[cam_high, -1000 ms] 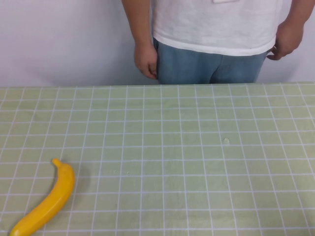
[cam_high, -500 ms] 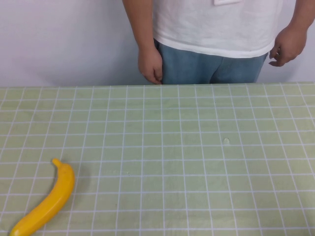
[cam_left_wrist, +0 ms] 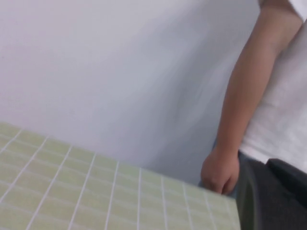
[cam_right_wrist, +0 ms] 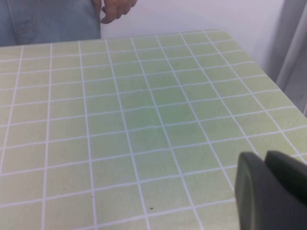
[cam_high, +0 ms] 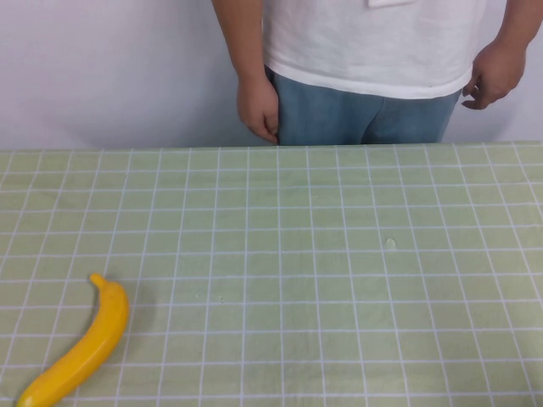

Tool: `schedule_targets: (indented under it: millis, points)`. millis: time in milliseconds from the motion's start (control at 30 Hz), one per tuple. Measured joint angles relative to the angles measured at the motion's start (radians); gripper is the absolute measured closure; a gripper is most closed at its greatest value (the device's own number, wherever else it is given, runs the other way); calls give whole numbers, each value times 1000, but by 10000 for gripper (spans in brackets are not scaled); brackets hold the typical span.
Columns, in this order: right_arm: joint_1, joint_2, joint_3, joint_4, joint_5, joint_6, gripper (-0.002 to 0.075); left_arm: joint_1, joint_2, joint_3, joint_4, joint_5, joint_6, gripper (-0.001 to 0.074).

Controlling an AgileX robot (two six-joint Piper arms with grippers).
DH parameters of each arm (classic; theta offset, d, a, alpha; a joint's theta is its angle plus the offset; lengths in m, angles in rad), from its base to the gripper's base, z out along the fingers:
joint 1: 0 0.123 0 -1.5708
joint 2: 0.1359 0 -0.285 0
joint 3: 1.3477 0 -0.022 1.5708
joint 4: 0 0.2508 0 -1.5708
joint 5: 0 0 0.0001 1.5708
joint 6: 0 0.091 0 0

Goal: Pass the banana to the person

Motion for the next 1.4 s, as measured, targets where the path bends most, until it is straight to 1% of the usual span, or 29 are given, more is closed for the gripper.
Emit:
schedule_targets:
  millis: [100, 300, 367, 433, 533, 667, 767, 833, 933, 1000, 1067, 1267, 1400]
  points:
    - [0, 0, 0, 0, 0, 0, 735, 0, 0, 0, -3, -81, 13, 738]
    - [0, 0, 0, 0, 0, 0, 735, 0, 0, 0, 12, -431, 26, 738]
    - [0, 0, 0, 0, 0, 0, 735, 0, -2, -9, 12, -465, 31, 738]
    - [0, 0, 0, 0, 0, 0, 735, 0, -2, -52, 12, -439, 35, 738]
    - [0, 0, 0, 0, 0, 0, 735, 0, -2, -161, 13, -343, 52, 738]
    - [0, 0, 0, 0, 0, 0, 735, 0, 38, -323, 16, -147, 102, 738]
    - [0, 0, 0, 0, 0, 0, 735, 0, 121, -471, 16, 48, 114, 738]
    - [0, 0, 0, 0, 0, 0, 735, 0, 203, -575, 16, 220, 116, 738]
    - [0, 0, 0, 0, 0, 0, 735, 0, 333, -701, 16, 479, 116, 738]
    - [0, 0, 0, 0, 0, 0, 735, 0, 416, -758, 21, 597, 116, 738]
    - [0, 0, 0, 0, 0, 0, 735, 0, 476, -790, 35, 659, 116, 738]
    - [0, 0, 0, 0, 0, 0, 735, 0, 600, -801, 31, 731, 119, 738]
    - [0, 0, 0, 0, 0, 0, 735, 0, 685, -806, 31, 839, 185, 738]
